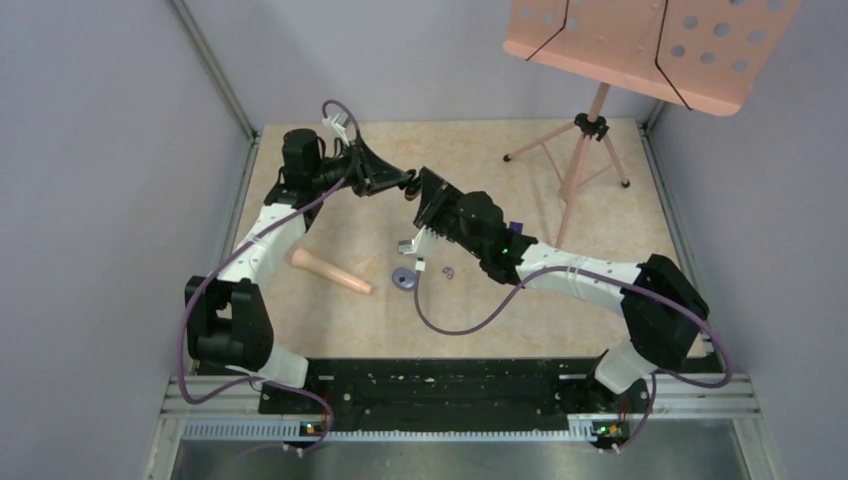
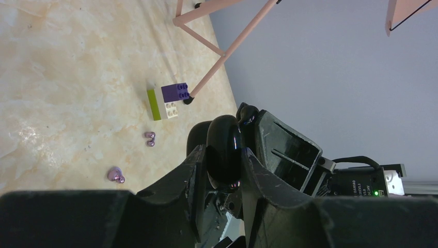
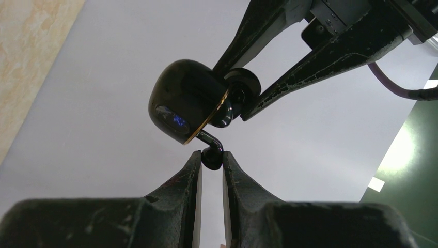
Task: Insert the wireless bluetooth earbuds into the charging case
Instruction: Place the charging case at the center of the board.
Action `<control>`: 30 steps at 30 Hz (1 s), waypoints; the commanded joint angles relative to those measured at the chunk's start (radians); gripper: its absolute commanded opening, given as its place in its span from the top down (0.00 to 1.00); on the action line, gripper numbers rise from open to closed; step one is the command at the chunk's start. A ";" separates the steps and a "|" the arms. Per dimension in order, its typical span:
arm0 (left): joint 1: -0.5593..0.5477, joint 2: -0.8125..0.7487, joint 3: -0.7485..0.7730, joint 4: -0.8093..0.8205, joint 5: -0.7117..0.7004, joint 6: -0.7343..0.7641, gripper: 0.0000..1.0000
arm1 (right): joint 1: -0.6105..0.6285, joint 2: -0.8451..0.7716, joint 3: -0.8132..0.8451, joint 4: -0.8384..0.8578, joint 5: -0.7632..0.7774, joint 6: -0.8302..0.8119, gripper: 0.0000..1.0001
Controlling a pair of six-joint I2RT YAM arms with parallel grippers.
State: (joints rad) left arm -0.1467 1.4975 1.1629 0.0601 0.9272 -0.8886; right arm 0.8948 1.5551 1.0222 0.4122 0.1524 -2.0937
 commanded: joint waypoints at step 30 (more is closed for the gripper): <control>0.016 0.013 0.011 0.070 0.022 -0.082 1.00 | -0.032 0.022 -0.038 0.109 -0.201 -0.185 1.00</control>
State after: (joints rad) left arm -0.1364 1.5139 1.1629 0.0860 0.9382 -0.9577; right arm 0.8654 1.5871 1.0107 0.4934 0.0261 -2.0941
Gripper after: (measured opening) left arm 0.326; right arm 0.156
